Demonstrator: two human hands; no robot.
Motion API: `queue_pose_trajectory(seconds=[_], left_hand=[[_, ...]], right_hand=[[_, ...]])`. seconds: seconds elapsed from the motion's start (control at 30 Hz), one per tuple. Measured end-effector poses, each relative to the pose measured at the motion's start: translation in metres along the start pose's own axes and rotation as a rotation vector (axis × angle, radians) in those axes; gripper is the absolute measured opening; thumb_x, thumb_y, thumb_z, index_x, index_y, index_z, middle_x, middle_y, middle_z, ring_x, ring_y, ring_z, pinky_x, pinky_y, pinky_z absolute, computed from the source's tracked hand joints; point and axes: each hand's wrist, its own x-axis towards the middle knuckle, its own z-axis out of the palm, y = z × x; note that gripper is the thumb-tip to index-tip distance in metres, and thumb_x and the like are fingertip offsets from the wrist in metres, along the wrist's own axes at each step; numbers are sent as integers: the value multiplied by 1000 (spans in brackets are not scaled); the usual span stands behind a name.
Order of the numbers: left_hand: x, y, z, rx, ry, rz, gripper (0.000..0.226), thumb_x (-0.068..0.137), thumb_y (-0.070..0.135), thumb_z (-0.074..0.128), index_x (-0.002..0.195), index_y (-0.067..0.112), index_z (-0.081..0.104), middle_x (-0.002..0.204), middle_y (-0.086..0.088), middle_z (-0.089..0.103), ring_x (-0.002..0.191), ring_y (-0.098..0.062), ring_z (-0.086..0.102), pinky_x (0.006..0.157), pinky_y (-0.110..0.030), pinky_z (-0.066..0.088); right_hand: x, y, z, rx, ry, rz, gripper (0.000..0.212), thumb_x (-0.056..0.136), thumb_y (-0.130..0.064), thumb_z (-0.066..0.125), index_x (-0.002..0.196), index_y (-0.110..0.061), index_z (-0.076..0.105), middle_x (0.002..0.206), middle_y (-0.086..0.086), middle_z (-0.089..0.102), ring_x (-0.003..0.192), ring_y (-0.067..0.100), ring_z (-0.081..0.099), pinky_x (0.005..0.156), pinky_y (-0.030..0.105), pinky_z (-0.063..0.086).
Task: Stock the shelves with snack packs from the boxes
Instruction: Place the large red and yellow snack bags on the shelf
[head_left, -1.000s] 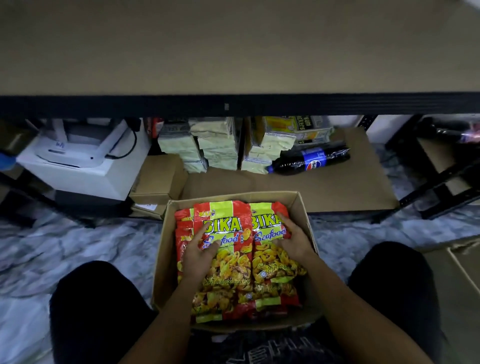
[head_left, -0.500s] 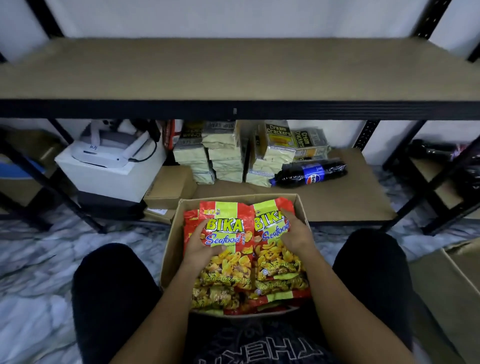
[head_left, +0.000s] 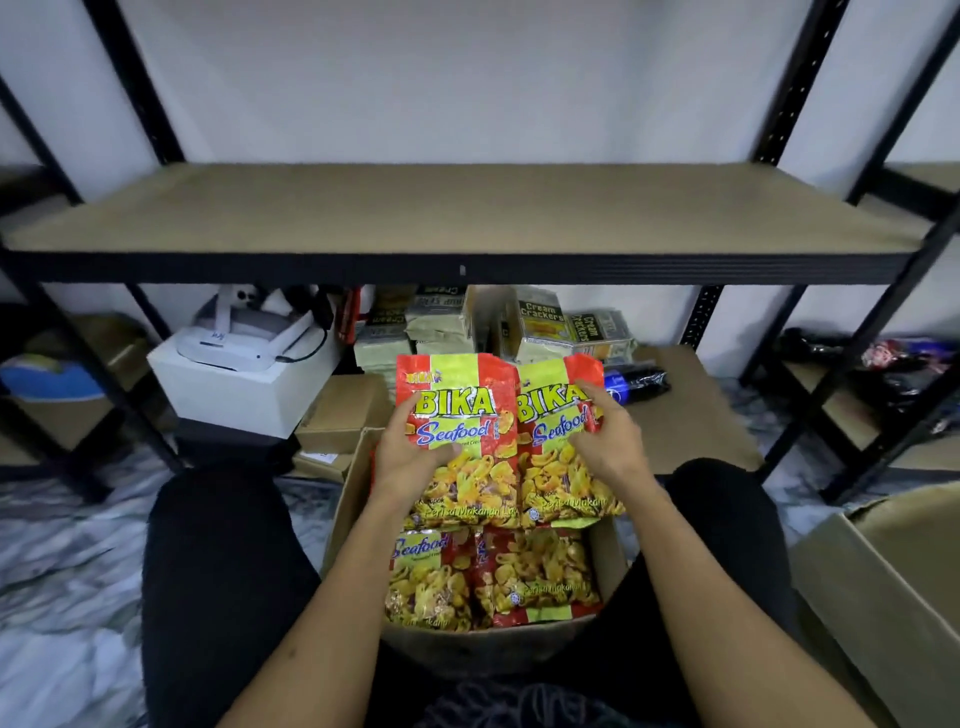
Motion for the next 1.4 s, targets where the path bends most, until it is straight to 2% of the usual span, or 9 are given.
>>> queue_pose_trajectory(seconds=[0.23,0.37,0.57,0.7,0.77,0.87,1.03,1.2,1.4], left_hand=[[-6,95,-9,22,52,291,86,71,13,85,139,43,41,147,12,41,132,-12,39,107,-37,39],[1,152,4,17,15,449,85,70,15,85,139,40,42,144,12,44,130,-12,41,106,-37,40],[24,185,57,-49,-97,445,86,74,6,81,142,36,38,123,24,48,97,15,49,86,-11,45],[55,200,99,-113,-106,407,84,71,9,83,137,37,40,130,9,52,111,-11,55,94,-32,49],[72,215,123,-163,-79,404,81,71,12,84,135,35,41,126,10,53,111,-10,52,97,-32,43],[100,244,165,-239,-40,441,77,73,9,82,135,31,42,109,20,49,94,1,50,89,-26,42],[166,272,239,-210,18,569,67,77,10,79,129,30,43,103,25,49,88,6,51,69,-19,48],[235,282,303,-173,151,721,63,78,13,79,128,22,44,118,0,57,97,-15,62,84,-34,54],[312,325,376,-89,207,944,68,76,18,82,133,11,45,123,-2,54,102,-4,48,83,-15,36]], right_hand=[[-12,-71,-73,175,98,-275,73,83,11,63,134,-40,51,133,-16,42,51,10,48,52,34,51],[-5,-95,-108,255,209,-415,71,83,8,64,123,-49,53,127,4,60,75,21,60,68,45,57],[23,-99,-148,267,305,-337,72,86,8,60,137,-41,46,134,9,54,67,26,57,60,42,56],[62,-101,-176,274,358,-311,73,84,14,56,143,-27,43,130,7,57,64,23,56,54,35,51],[87,-102,-192,329,368,-281,69,83,16,54,141,-20,46,105,16,66,71,26,56,67,45,55],[131,-109,-222,401,401,-244,65,84,15,54,136,-23,47,107,15,67,87,36,66,81,64,52],[221,-105,-258,226,594,-338,62,89,3,56,134,-38,44,111,-9,64,99,19,66,89,50,56],[303,-82,-284,-63,751,-432,57,98,-14,50,150,-26,28,131,7,49,115,20,51,101,37,40],[406,-80,-335,-187,796,-597,57,96,-13,51,148,-16,30,124,15,49,108,26,52,87,25,34]])
